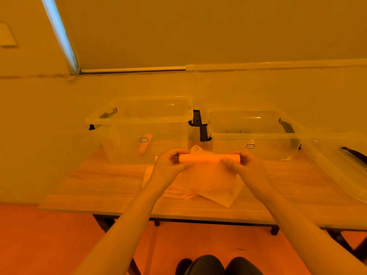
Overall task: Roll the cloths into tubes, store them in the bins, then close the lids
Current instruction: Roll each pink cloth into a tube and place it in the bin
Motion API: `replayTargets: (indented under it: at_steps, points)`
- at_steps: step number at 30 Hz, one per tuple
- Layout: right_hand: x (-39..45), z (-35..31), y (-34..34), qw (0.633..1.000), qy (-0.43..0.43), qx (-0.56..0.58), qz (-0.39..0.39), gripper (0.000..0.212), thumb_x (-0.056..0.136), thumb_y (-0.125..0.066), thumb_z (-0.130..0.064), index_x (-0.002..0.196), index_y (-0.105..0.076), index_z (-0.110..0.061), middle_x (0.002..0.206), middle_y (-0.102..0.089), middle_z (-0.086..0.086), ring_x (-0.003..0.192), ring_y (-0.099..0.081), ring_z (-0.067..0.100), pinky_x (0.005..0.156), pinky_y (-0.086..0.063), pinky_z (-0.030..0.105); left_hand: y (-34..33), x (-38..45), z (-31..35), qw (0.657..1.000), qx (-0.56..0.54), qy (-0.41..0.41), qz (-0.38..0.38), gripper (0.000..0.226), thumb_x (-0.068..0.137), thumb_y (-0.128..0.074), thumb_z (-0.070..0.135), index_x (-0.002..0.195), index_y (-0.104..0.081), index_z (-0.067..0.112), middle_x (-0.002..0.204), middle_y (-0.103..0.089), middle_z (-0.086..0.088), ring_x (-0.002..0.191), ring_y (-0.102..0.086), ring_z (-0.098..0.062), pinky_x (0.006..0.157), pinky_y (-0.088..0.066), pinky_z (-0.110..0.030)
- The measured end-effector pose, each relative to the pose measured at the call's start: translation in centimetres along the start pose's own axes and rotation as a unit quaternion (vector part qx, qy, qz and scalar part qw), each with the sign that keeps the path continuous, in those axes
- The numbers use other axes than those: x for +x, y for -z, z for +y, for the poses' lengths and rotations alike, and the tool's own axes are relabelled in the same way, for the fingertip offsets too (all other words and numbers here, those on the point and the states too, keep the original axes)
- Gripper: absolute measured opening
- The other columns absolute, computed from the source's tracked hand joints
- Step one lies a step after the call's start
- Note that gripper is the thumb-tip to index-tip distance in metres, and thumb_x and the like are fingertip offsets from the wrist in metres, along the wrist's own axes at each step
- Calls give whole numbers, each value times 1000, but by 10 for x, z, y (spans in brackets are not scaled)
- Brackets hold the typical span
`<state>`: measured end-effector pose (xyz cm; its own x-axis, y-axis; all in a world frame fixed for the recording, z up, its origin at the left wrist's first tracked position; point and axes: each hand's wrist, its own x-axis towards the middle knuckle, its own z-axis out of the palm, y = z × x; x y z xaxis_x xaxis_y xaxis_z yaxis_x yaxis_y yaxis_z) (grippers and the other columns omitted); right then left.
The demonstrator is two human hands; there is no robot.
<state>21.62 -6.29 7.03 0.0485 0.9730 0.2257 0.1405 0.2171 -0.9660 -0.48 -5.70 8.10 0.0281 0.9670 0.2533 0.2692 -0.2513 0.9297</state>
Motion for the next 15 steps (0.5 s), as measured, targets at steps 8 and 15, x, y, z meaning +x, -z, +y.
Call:
replayTargets:
  at_steps: [8,15]
  points:
    - [-2,3,-1,1000,7,-23,0,21,80,-74,-20,95,-61,-27,102,-63,-7,90,-61,7,59,-52,17,1,0,-3,1000,-14,21,16,17,84,-71,21,100,-66,24,100,-66,9,93,-62,-4,68,-53,-17]
    - [-2,2,-1,1000,-3,0,-11,33,79,-75,-14,106,-61,-26,105,-61,-11,91,-61,5,59,-53,15,1,1,-4,1000,-5,10,20,15,83,-71,18,97,-68,22,99,-66,10,94,-61,-4,69,-53,-16]
